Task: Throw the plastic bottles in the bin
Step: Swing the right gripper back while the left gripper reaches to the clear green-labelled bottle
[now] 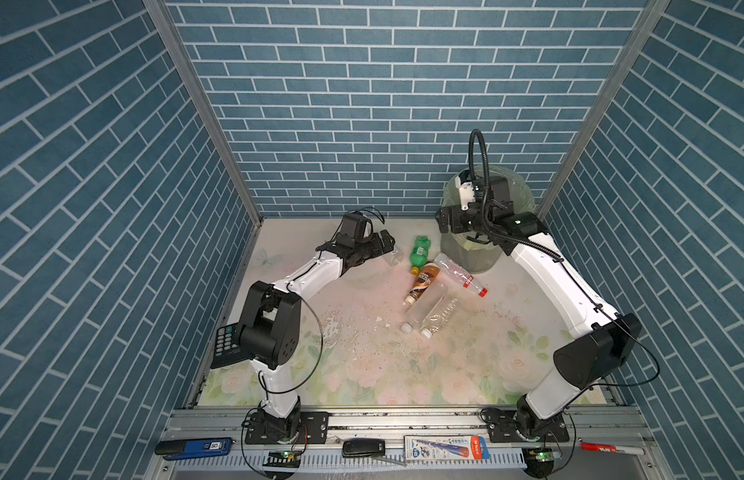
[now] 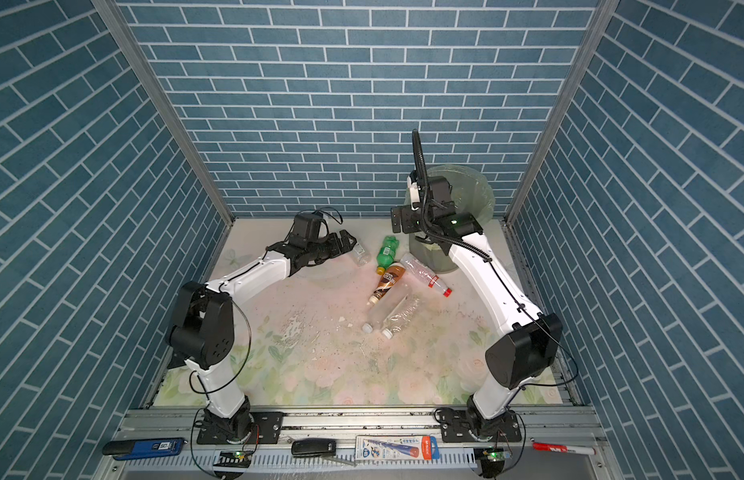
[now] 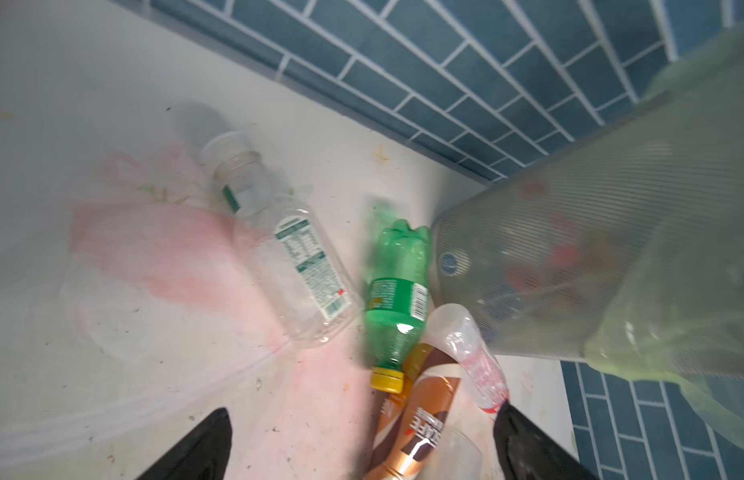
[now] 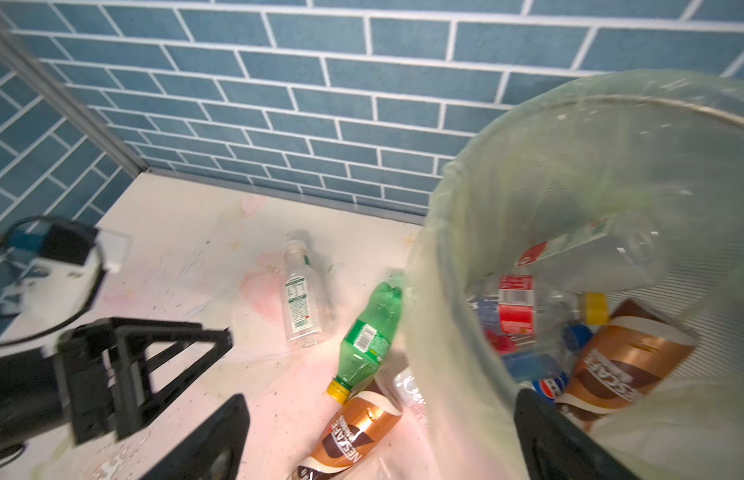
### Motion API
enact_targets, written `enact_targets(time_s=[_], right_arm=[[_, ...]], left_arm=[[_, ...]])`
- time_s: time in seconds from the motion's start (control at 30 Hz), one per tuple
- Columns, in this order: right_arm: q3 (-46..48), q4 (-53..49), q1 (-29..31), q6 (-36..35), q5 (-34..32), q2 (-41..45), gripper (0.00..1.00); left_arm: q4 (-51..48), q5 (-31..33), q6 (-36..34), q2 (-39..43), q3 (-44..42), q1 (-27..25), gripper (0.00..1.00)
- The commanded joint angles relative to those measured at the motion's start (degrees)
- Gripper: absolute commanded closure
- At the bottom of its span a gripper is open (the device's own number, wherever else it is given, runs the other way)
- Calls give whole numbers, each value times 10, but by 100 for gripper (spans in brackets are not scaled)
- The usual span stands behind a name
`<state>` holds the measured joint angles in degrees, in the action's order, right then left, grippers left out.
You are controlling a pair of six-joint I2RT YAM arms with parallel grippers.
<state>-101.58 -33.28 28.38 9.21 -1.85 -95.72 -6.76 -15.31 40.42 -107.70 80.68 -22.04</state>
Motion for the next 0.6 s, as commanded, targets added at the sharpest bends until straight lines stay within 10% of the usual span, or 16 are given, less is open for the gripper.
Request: enact_targets(time_s=[0.0, 0.57], right_arm=[[30, 28, 21, 17, 15, -15, 1], [97, 61, 34, 52, 20, 11, 1]], left_arm=[[-21, -9, 27, -43, 45, 12, 1], [-191, -2, -35, -250, 309, 6, 1]])
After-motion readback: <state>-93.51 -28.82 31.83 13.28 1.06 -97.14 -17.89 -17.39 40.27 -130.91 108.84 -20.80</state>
